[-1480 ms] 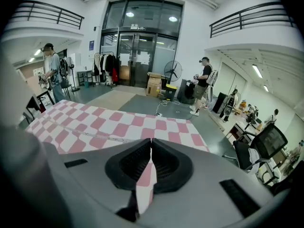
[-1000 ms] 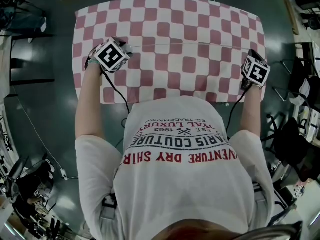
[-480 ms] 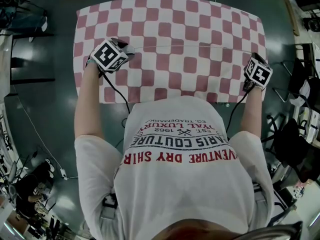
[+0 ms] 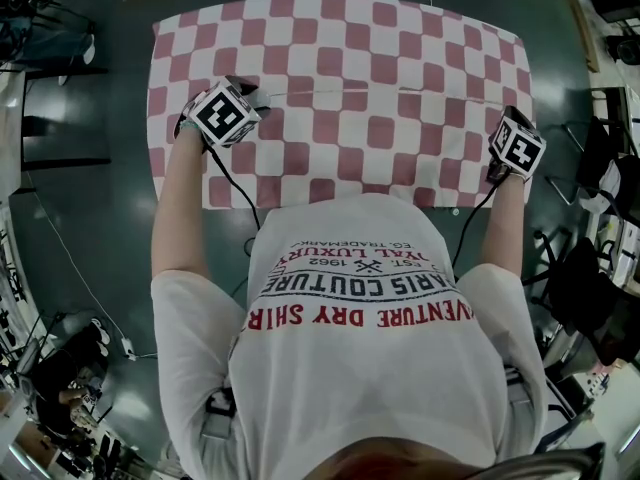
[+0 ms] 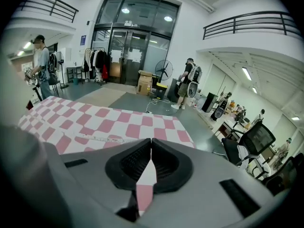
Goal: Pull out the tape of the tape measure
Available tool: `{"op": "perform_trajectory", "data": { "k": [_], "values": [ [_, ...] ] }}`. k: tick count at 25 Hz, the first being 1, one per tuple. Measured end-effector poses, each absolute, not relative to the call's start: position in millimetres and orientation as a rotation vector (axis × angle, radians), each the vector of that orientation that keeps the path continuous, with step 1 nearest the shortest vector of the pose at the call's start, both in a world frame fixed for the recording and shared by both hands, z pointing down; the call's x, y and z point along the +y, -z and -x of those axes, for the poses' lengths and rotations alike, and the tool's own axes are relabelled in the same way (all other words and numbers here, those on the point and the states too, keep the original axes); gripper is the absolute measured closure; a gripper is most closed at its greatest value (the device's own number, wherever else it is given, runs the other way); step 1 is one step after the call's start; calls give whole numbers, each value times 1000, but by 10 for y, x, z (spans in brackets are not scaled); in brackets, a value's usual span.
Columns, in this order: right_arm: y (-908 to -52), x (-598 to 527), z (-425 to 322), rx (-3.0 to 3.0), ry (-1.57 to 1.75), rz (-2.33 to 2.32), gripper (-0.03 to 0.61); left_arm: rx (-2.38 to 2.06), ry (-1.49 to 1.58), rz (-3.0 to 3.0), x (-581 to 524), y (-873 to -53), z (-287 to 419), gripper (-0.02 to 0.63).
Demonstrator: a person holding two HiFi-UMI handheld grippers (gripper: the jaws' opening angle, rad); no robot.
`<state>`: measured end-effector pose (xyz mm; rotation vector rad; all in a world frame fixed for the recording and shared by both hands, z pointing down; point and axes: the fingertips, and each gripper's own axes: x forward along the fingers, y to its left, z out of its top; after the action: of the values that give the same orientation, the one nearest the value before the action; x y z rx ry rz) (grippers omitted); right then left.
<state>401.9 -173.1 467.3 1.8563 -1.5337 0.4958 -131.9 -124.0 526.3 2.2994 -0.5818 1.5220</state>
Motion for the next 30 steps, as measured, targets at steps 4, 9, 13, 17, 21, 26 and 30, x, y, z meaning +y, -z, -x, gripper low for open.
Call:
{"op": "perform_trajectory", "data": {
  "k": [4,9,13,17,21,26,30],
  "values": [
    [-4827,-1681,-3986,-1541,-538,-1833,545,-587,-1550,-2302,-1253,-5366,1327,382],
    [-5076,-1646,-3807,-1587,-597,-1763,545,-597,-1495,-2327,-1301,-5470,1274,382],
    [-5312,-1656,-3661,-1619,-639,-1705,545,-572,-1498,-2316,-1285,-5564,1217,382],
    [-5480,-1691,-3589,-1630,-665,-1664,545,-569,-1494,-2296,-1280,-5663,1215,382],
    [-5667,-1691,-3510,-1643,-683,-1618,545,-610,-1485,-2285,-1285,-5768,1237,382],
    [-5909,-1682,-3421,-1649,-707,-1568,545,-611,-1495,-2286,-1248,-5934,1233,382],
    [-6026,-1710,-3383,-1639,-724,-1556,545,-589,-1519,-2262,-1195,-6074,1236,382]
  ]
}}
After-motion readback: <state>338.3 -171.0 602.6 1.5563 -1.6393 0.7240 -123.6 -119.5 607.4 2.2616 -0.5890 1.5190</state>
